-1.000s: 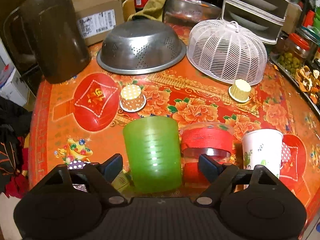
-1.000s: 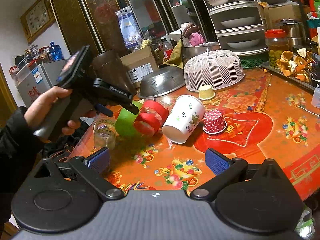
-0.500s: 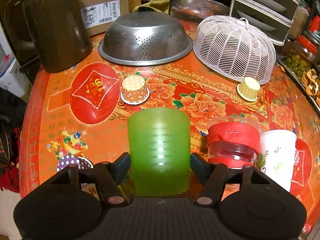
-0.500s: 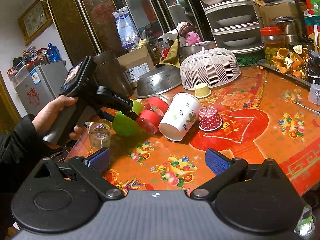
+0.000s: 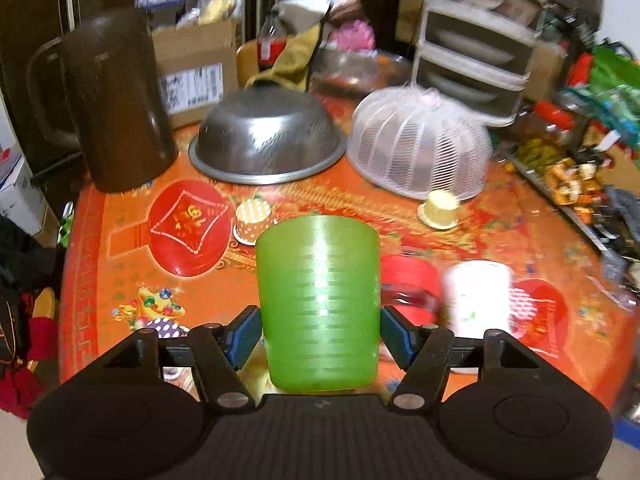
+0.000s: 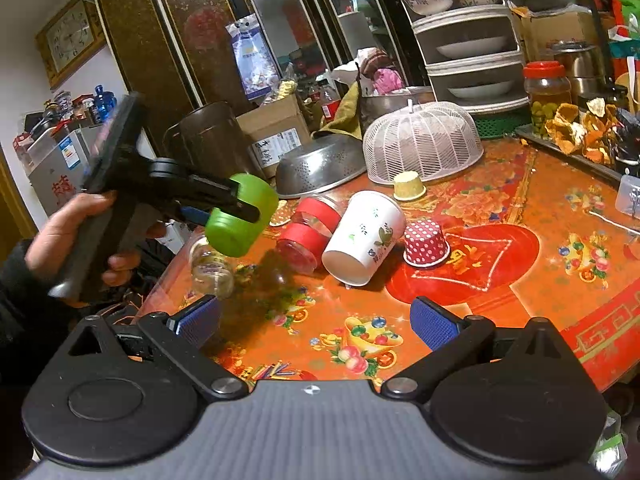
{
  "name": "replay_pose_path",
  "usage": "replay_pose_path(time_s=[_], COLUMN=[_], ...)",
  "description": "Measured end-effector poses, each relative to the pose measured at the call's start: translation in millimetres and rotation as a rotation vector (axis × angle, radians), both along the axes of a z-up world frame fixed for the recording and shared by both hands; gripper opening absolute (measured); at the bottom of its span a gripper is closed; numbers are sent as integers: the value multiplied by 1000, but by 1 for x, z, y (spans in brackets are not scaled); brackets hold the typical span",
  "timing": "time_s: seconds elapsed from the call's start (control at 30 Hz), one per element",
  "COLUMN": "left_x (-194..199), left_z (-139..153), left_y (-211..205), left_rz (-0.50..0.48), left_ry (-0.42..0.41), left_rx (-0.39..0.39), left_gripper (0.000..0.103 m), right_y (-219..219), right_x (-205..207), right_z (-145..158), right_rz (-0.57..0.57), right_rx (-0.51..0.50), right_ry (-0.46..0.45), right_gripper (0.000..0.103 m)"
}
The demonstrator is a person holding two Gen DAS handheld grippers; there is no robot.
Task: Flip cup upright
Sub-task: 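Lift the green cup with the left tool and bring it toward the right tool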
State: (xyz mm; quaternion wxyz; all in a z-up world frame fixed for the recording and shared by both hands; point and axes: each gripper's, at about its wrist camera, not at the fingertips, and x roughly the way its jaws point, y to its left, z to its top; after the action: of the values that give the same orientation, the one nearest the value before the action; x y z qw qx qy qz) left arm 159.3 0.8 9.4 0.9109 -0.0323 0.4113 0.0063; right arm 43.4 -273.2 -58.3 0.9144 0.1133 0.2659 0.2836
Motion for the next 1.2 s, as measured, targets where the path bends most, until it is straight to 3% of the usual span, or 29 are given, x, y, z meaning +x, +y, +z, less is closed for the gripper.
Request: replay_pose_path(time_s=[0.23, 0.4, 0.6, 0.7, 0.87, 1.2], left_x=[-102, -149, -149, -151, -159, -173], left_z=[33, 6, -49, -65, -69, -73], left_y=[-4, -11, -22, -27, -30, -32], left_rz=[-60, -60, -50, -47, -40, -43], left_ry=[-76, -27, 94, 112, 67, 6], left_rx=[-56, -157, -238, -262, -268, -277], left_gripper=[68, 68, 68, 68, 68, 69], right_y=[-6, -12, -5, 3, 15, 56], right_x=[-13, -18, -17, -14, -8, 25], right_z=[0, -11, -26, -28, -28, -33], right_rz=[-15, -30, -21, -1, 28, 152], right_rx=[10, 39, 46, 51, 81, 144], right_ry=[-10, 49, 139, 172, 242, 550], right_gripper=[102, 102, 102, 102, 102, 102])
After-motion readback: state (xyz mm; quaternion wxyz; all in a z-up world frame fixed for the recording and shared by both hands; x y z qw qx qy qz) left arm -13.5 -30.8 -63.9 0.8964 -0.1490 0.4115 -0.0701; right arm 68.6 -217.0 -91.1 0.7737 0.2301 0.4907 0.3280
